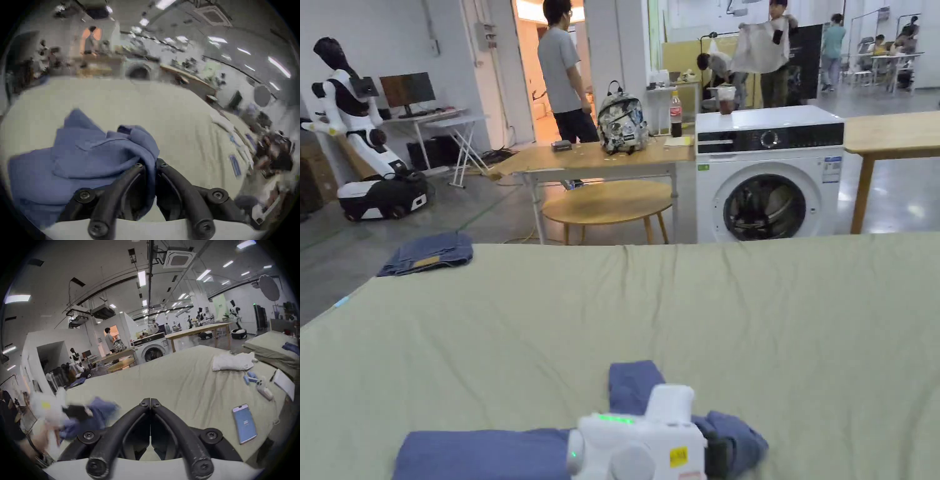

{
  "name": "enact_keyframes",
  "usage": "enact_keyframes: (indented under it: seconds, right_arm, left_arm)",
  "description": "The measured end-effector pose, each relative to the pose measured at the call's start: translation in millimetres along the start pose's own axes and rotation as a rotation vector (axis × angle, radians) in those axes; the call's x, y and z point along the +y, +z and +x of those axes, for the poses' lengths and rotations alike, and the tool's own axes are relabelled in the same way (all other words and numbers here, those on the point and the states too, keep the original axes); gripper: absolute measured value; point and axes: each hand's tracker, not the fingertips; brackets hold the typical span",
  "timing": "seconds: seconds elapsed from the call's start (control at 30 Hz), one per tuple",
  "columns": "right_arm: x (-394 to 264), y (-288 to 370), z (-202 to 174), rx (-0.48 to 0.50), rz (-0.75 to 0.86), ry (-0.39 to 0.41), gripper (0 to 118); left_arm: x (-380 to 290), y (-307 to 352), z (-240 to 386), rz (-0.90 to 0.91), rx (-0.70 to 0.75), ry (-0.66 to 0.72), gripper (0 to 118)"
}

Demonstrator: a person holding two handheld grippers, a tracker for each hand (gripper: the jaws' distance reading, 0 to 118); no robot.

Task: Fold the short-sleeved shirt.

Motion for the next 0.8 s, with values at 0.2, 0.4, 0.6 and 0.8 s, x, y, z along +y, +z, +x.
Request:
enact_keyframes:
  seconds: [0.2, 0.4, 0.6, 0.8]
  right_arm:
    - [4, 25, 22, -0.097, 0.01, 0.03, 0]
    - [2, 34, 31, -0.136, 0.004, 0.045, 0]
    - [7, 29, 17, -0.07, 0.002, 0.083, 0]
    - [6, 24, -9, 0.065, -0.02, 0.145, 0]
  left_arm:
    - [-85, -61, 136, -0.137, -0.307, 0.01, 44]
    - [-87, -26, 147, -0.022, -0.381, -0.091, 77]
    - [-41, 111, 69, 0.302, -0.222, -0.096, 77]
    - [-43, 251, 20, 0.569, 0.23, -0.17, 15]
